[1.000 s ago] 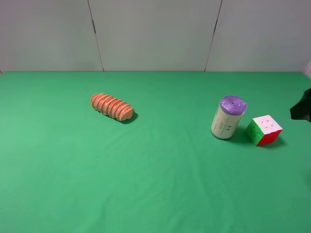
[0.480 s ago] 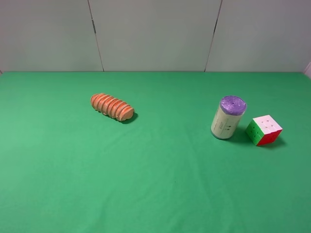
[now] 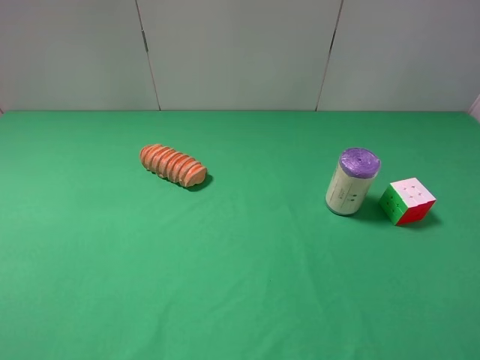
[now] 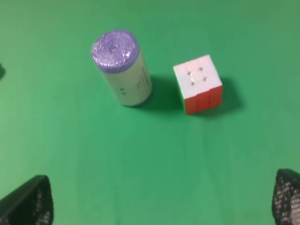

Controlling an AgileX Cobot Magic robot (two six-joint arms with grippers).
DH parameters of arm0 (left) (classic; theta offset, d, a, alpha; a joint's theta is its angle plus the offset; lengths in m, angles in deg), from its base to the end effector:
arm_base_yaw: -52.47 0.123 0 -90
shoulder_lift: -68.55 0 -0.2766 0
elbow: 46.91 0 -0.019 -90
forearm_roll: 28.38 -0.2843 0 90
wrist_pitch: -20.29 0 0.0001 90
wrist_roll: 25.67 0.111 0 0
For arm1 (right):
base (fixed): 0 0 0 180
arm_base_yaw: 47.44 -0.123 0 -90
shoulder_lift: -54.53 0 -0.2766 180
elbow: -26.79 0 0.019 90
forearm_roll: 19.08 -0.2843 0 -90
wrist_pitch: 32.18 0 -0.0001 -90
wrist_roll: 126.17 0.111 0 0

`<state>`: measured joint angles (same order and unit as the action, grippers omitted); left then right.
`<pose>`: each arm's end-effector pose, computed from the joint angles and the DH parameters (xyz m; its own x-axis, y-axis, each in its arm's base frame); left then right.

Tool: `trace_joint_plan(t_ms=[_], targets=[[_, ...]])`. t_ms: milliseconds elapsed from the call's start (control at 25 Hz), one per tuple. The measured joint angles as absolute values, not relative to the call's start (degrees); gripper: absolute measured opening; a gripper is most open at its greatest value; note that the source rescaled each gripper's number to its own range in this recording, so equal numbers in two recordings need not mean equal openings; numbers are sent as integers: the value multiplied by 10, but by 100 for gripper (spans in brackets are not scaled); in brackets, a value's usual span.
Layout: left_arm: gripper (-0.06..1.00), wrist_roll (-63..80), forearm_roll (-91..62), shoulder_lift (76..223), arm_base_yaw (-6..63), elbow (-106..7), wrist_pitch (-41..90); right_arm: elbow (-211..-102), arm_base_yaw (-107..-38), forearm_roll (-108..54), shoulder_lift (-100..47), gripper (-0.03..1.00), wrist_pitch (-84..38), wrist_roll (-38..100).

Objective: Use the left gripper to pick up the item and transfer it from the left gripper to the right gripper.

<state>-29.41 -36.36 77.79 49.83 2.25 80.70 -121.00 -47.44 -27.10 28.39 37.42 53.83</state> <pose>0.0565 0.0108 0.2798 -0.4780 0.0259 -0.8780 -0.0584 0.9964 0.0611 0.0707 0.0145 0.3427 -0.6168 0.0486 -0.7856 -0.0732 0.9902 0.1188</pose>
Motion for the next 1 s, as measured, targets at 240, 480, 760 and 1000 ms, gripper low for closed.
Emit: trace_joint_plan(t_ms=[240,480,760,1000], targets=[[96,-294,-364,778,498,22,807,-1155,-474,-225,370,100,375,538],[96,-294,-364,778,498,22,807,-1074,-474,-204,461,100,341,538],[96,-294,-364,778,498,22,807,-1047,-474,-191,468,100,278,538],[96,-294,-364,778,498,22,807,-1043,-474,-191,468,100,269,543]])
